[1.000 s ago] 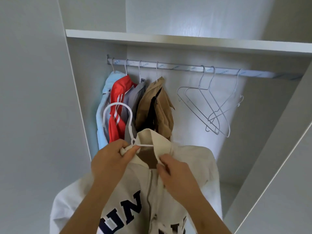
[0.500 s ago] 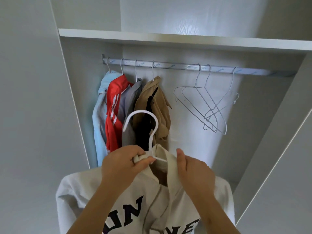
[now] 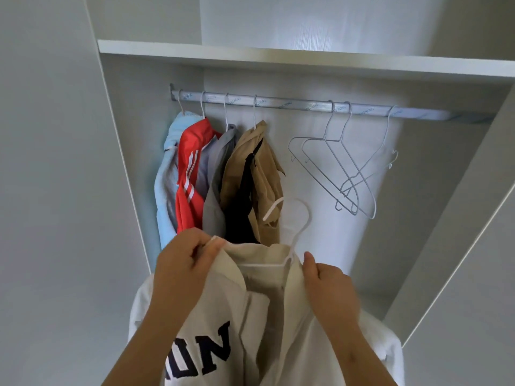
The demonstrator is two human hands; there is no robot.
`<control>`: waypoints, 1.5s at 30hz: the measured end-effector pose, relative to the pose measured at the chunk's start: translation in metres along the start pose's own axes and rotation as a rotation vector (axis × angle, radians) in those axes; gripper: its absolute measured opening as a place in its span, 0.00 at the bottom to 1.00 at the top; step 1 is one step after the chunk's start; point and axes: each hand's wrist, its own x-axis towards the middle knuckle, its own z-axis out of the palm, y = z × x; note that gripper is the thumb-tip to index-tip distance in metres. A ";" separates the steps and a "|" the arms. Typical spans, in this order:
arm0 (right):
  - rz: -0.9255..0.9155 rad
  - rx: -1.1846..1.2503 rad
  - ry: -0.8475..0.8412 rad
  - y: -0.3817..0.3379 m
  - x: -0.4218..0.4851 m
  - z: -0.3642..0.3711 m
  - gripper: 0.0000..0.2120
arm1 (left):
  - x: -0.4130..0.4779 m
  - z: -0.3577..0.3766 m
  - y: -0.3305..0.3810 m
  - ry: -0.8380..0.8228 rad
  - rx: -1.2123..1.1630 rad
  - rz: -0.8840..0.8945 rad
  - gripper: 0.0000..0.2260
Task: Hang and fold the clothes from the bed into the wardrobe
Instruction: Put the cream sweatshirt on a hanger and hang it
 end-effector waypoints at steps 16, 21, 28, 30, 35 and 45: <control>0.024 0.222 0.042 0.004 0.007 -0.022 0.29 | -0.009 0.015 0.006 -0.438 0.340 0.347 0.18; -0.074 0.240 0.086 0.005 0.008 -0.029 0.28 | -0.010 0.024 0.007 -0.344 0.271 0.403 0.19; -0.006 0.247 0.163 0.038 0.007 -0.028 0.28 | 0.004 0.037 0.022 -0.342 0.238 0.200 0.20; -0.021 0.239 0.101 0.040 0.008 -0.027 0.28 | 0.002 0.048 0.025 -0.341 0.269 0.125 0.19; -0.002 0.353 -0.059 0.042 0.006 -0.028 0.31 | -0.005 0.075 0.031 -0.397 0.247 0.056 0.20; 0.247 0.262 -0.166 0.084 0.009 -0.039 0.25 | -0.022 0.109 0.032 -0.566 -0.110 -0.245 0.18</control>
